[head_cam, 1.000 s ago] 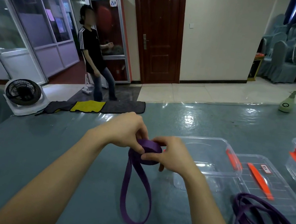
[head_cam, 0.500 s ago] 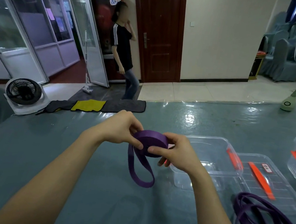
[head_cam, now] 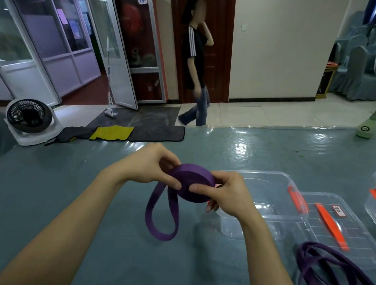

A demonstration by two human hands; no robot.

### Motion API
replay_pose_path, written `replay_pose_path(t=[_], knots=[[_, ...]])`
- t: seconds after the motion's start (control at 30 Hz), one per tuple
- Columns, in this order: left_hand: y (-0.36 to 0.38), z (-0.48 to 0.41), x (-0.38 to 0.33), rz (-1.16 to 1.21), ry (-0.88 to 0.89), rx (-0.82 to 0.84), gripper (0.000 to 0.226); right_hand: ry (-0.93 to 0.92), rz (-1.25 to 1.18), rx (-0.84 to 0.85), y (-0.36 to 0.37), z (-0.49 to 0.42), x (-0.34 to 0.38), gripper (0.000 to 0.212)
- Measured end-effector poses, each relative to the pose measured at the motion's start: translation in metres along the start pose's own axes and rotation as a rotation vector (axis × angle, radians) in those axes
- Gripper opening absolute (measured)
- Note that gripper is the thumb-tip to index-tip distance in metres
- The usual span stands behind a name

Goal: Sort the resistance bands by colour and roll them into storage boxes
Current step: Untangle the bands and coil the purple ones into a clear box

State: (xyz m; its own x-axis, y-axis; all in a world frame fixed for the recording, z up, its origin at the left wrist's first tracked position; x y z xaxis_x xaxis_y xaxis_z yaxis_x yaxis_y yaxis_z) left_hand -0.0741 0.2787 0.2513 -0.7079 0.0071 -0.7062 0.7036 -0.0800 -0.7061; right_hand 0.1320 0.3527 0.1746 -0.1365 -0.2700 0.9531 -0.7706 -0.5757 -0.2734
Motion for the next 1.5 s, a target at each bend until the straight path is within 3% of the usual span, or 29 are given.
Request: replay_pose_path(t=[0.13, 0.27, 0.4, 0.47, 0.6, 0.73, 0.8, 0.87, 0.97, 1.03, 1.17, 1.3, 1.4, 1.5], knots=[[-0.002, 0.0, -0.005, -0.038, -0.008, -0.015, 0.028, 0.026, 0.031, 0.076, 0.004, 0.0, 0.001, 0.034], [0.004, -0.007, -0.023, -0.609, 0.019, 0.013, 0.03, 0.033, 0.365, 0.095, 0.015, -0.005, 0.0, 0.062], [0.023, -0.017, -0.033, -0.948, 0.069, 0.021, 0.034, -0.006, 0.46, 0.115, 0.027, -0.009, -0.005, 0.032], [0.022, -0.019, -0.029, -0.913, 0.067, 0.019, 0.036, 0.008, 0.399, 0.09, 0.025, -0.008, -0.01, 0.026], [0.006, -0.011, -0.009, -0.465, -0.053, 0.054, 0.037, 0.018, 0.179, 0.032, 0.011, -0.004, -0.016, 0.022], [0.0, -0.007, 0.003, -0.196, -0.082, 0.013, 0.031, 0.029, 0.037, 0.008, 0.003, -0.001, -0.016, 0.027], [-0.001, -0.008, -0.002, -0.259, -0.058, 0.009, 0.028, 0.049, 0.083, 0.047, 0.006, -0.001, -0.015, 0.035], [0.005, -0.012, -0.013, -0.495, -0.017, 0.045, 0.027, 0.059, 0.239, 0.093, 0.014, -0.002, -0.011, 0.046], [0.018, -0.019, -0.028, -0.768, 0.04, 0.061, 0.03, 0.016, 0.379, 0.093, 0.028, -0.007, -0.008, 0.036], [0.018, -0.021, -0.028, -0.742, 0.047, 0.052, 0.029, 0.002, 0.353, 0.057, 0.028, -0.007, -0.01, 0.03], [0.003, -0.012, -0.005, -0.285, -0.033, 0.048, 0.032, 0.022, 0.088, -0.032, 0.013, -0.003, -0.017, 0.031], [0.001, -0.011, 0.003, -0.101, -0.024, -0.001, 0.033, 0.032, -0.111, -0.051, 0.005, -0.003, -0.015, 0.032], [-0.001, -0.014, -0.001, -0.214, -0.025, 0.026, 0.029, 0.043, -0.073, 0.031, 0.01, -0.003, -0.013, 0.032], [0.005, -0.017, -0.012, -0.507, -0.008, 0.079, 0.033, 0.068, 0.172, 0.106, 0.02, -0.003, -0.01, 0.051]])
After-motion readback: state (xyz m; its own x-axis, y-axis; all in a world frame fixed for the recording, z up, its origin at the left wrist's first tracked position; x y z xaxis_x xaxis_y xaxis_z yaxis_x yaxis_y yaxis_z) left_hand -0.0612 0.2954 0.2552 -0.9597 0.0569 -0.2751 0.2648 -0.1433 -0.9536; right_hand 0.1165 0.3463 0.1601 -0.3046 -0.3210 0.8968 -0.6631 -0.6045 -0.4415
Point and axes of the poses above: each hand's wrist, its own z-axis away from the middle knuckle, its own y-axis out of the palm, x = y × z, the point moved 5 cm from there along -z, towards the middle knuckle, and after that the axes turned 7 degrees about z, right-handed, at the moved point
